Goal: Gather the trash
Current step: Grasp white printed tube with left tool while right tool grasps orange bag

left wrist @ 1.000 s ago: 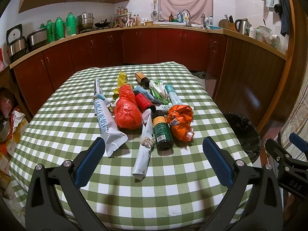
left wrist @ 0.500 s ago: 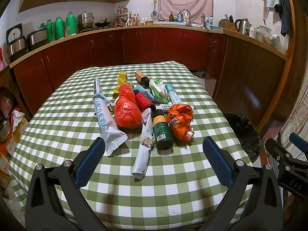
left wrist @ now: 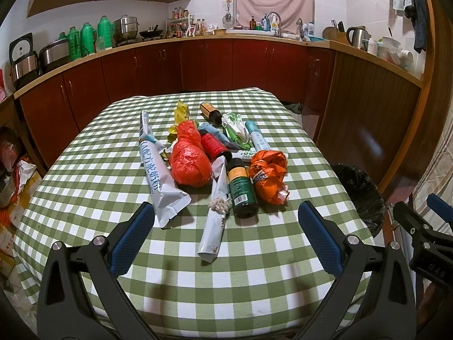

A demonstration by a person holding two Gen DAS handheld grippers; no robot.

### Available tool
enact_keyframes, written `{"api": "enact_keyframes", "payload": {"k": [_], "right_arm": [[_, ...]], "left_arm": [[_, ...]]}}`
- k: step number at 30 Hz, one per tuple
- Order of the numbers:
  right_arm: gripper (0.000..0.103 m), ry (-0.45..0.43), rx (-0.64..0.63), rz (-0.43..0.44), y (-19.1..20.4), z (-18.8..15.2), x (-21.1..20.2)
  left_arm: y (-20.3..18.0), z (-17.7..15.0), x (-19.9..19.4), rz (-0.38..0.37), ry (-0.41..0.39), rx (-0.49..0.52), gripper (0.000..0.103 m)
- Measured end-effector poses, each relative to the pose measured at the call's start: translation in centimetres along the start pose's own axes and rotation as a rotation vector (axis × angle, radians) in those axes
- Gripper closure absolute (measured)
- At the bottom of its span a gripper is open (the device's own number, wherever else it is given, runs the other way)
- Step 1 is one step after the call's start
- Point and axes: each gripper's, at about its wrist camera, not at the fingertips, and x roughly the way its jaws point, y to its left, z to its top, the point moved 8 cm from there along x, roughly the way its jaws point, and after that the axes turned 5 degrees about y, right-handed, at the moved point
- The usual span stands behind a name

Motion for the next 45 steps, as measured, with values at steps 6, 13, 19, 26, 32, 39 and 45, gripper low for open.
{"api": "enact_keyframes", "payload": {"k": [6,13,19,26,32,39,45], "right_arm": [[0.006,-0.002,-0.014,0.014,0.6,0.1,-0.1],[0.007,-0.014,-0.050,0.032,2.4,0.3,0.3],[0.010,-0.006,-0.063,0.060,3.6,0.8,1.1],[0.031,0.020,-0.081,0.092,5.1,1.2,2.7],[0.032,0.026,-0.079,0.113,5.8,1.9,3.8],[0.032,0.030,-0.091,0.142,7.1,2.5,4.5],[0.032,0.037,-0.107,0.167,8.5,2.3,4.6]], "left_arm": [[2.0,-0.9,0.3,0.010,0.030,-0.018,0.005],[4.5,-1.4,0.4,0.043,0.048,-0.054,0.006],[6.5,-1.2,1.0,0.065,0.070,-0.088,0.014],[7.2,-0.1,2.2,0.070,0.087,-0.101,0.014],[7.4,1.1,3.8,0.080,0.107,-0.101,0.015],[7.9,0.7,5.4,0.037,0.156,-0.109,0.043],[8.8,0.2,5.5,0.020,0.148,-0.098,0.069]]}}
